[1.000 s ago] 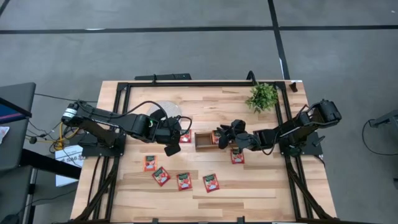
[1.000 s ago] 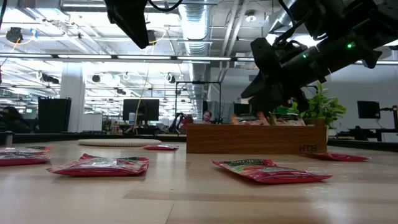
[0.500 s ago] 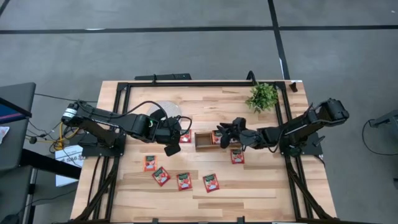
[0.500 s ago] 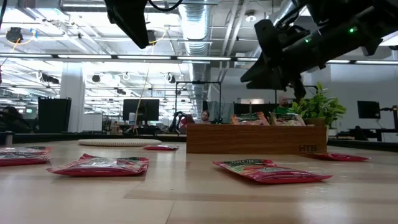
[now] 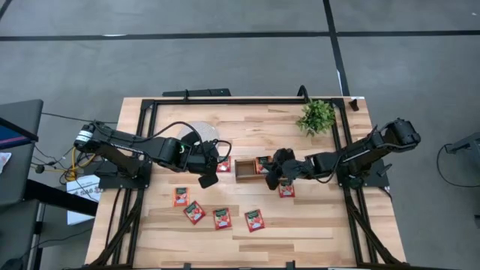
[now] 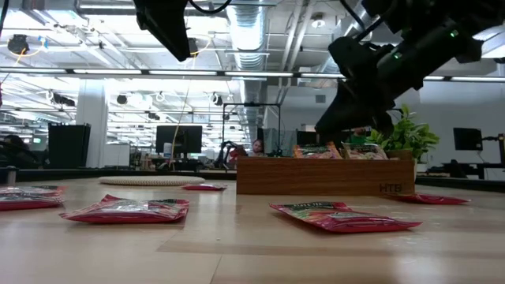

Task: Pick & Place Tea
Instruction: Put the orange tea bag into the middle section of the wooden organizer

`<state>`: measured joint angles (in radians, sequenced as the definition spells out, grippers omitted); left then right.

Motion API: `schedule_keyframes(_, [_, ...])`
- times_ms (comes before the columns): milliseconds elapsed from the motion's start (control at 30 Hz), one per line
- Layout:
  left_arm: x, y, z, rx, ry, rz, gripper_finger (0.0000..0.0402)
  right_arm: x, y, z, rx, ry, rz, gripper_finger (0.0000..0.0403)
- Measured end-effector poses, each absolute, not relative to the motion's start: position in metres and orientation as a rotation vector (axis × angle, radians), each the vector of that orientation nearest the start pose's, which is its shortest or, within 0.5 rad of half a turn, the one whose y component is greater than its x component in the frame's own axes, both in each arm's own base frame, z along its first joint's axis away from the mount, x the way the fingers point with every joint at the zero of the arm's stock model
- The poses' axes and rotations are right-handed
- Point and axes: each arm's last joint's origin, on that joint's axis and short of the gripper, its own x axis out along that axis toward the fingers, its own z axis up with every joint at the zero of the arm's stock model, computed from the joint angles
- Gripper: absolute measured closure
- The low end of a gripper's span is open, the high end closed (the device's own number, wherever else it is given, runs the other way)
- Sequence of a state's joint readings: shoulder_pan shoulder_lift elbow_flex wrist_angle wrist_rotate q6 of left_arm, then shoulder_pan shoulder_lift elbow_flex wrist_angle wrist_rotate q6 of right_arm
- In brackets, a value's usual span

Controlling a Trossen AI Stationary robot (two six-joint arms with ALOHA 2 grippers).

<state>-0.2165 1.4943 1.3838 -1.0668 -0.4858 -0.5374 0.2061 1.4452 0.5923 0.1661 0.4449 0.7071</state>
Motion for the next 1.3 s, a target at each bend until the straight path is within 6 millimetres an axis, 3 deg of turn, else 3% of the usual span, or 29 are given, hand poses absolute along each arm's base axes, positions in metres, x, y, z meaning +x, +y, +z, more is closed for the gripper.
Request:
schedule_keyframes(267, [0.283,-0.048,0.314,-0.087,0.981,0.52,0.0261,0.268,0.043,0.171,0.417,0.618,-0.468,0.0399])
schedule_keyframes(567, [0.284,-0.049,0.314,-0.09,0.974,0.518,0.0261,0.287,0.046,0.154,0.4,0.789,-0.463,0.04])
schedule_keyframes(833, [0.284,-0.049,0.314,-0.092,0.977,0.52,0.0261,0.303,0.048,0.152,0.352,0.872,-0.502,0.0402])
schedule_keyframes(1300, [0.283,-0.049,0.314,-0.091,0.977,0.52,0.0261,0.307,0.05,0.148,0.337,0.926,-0.503,0.0403])
